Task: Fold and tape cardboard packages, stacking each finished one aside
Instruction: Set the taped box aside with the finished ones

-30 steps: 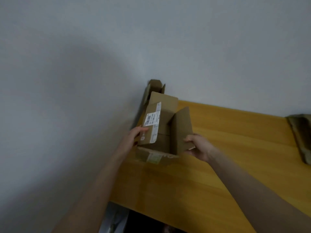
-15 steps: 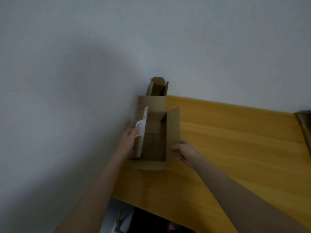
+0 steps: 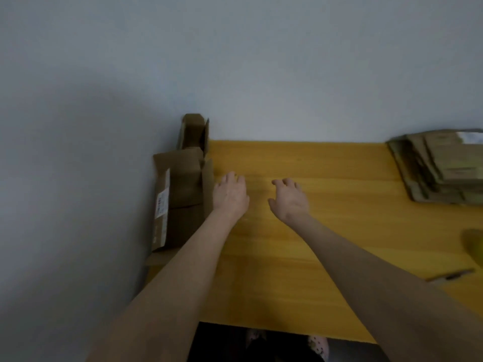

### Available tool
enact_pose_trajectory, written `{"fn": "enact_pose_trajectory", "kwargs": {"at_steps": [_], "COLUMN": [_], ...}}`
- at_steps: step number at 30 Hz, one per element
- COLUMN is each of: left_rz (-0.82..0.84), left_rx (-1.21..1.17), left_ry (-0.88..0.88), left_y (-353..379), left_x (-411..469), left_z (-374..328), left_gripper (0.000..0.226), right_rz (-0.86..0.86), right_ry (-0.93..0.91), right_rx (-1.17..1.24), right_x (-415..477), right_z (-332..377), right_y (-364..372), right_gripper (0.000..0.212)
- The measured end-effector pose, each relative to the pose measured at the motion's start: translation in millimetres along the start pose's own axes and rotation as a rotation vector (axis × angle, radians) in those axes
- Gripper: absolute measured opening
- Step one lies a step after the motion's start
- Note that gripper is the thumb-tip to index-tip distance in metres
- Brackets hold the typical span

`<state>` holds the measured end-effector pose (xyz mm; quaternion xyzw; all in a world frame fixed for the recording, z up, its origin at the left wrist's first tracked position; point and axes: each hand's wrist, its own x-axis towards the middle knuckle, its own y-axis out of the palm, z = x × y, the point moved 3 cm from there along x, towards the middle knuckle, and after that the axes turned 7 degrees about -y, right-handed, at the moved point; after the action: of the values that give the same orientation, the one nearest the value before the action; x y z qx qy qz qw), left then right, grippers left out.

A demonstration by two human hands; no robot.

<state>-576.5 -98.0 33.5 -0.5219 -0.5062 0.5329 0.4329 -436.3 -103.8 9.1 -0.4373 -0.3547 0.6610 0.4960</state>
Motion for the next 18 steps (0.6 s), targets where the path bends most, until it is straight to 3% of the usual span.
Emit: {"fn": "enact_pose_trajectory", "kwargs": {"at_steps": [11,18], "left_rz": [-0.07,-0.117], "left_rx": [0.052,0.023], "left_ry": [0.202,0.27], "left_y": [4,5], "left_x": [-29,-86], "left_z": [-218,-382], "left_gripper": [0.048,0.049], "right_rz": [-0.185,-0.194], "right_ry": [0.069,0.075], "right_rx": [-0.103,-0.13], "right_x": [-71,-132], "right_z": [-192,-333], "right_y": [-98,-155], "right_gripper": [0.051,0.051]}}
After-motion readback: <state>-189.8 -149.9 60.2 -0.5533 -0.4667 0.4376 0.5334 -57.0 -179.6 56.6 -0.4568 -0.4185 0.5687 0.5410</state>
